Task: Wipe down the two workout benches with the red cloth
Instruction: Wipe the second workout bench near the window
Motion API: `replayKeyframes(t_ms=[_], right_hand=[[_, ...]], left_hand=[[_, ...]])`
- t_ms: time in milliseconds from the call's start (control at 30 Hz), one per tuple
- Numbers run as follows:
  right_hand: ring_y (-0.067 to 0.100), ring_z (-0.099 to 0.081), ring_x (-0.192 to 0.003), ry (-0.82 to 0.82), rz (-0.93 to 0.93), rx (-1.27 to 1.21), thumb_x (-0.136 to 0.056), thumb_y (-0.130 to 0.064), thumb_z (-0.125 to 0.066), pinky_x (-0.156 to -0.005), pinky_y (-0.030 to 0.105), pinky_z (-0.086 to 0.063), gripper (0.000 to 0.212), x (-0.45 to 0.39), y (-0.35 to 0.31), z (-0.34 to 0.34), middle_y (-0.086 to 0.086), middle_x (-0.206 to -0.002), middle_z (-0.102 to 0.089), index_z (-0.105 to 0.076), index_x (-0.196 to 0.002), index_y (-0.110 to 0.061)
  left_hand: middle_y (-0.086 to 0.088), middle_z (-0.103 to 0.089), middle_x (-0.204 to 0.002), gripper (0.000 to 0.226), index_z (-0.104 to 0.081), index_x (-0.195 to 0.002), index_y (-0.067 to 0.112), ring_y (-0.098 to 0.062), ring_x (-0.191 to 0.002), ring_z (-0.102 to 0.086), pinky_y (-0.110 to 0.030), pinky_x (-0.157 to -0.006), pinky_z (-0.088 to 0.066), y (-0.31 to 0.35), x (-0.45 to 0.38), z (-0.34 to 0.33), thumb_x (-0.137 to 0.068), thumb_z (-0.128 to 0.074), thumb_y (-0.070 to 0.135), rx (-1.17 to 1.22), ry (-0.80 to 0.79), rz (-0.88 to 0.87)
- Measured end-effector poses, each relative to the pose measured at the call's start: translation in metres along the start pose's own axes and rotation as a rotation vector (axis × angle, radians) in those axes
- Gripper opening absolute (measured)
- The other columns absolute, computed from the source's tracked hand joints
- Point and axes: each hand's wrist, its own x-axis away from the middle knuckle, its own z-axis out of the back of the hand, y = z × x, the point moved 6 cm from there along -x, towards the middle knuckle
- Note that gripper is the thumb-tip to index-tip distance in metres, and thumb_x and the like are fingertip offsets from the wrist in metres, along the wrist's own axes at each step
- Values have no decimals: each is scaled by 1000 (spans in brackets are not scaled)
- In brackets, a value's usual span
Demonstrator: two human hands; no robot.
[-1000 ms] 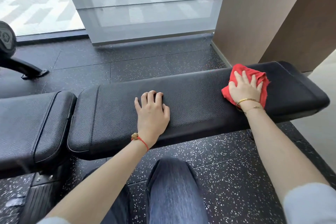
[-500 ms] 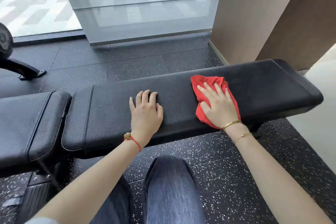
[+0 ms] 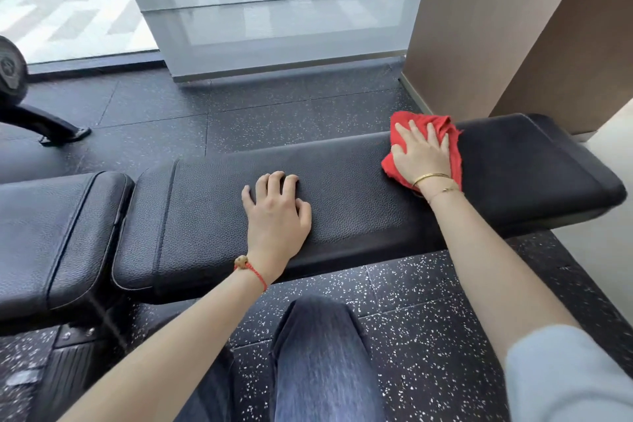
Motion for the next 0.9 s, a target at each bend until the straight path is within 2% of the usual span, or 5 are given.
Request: replayKeyframes(t_ms=[133,233,633,767,900], right_hand=[[25,-11,-149,10,202,-1,-94,-39,-39,-121,50,0,58,34,-37,-13,-7,-161,-19,-28,-150,-35],[24,-12,-149,26,241,1,-94,-39,-40,-121,49,-2,58,59,-22,-16,-8,-161,-20,-28,-150,-36],[29,-12,-148,124,-223,-3,-97,-40,-34,-120,50,-4,55,26,113,19,-3,-161,-20,-28,-151,-32],[31,-9,-149,95,-295,-12,-97,-42,-30,-120,52,-1,56,-9,120,23,-2,-162,-17,-26,-152,-31],[31,-7,-149,49,-240,5,-96,-43,-28,-120,52,2,56,-33,97,17,-3,-162,-15,-25,-152,-33]], left_hand=[[-5,-56,-130,42,-58,-122,18,-29,-125,-47,-53,-108,-32,-1,1,-1,-85,-42,30,2,5,-3],[-5,-56,-131,43,-59,-122,18,-29,-126,-47,-53,-108,-32,-1,1,-1,-85,-42,30,5,11,-8],[-4,-56,-131,42,-57,-123,18,-29,-126,-47,-53,-107,-33,-3,0,-7,-85,-42,30,-33,19,-21],[-4,-54,-130,42,-56,-122,19,-30,-125,-46,-53,-106,-33,-3,-1,-9,-84,-41,30,-46,32,-20],[-4,-53,-129,42,-55,-122,19,-29,-124,-46,-53,-105,-33,-1,-3,-10,-83,-42,30,-54,37,-20]])
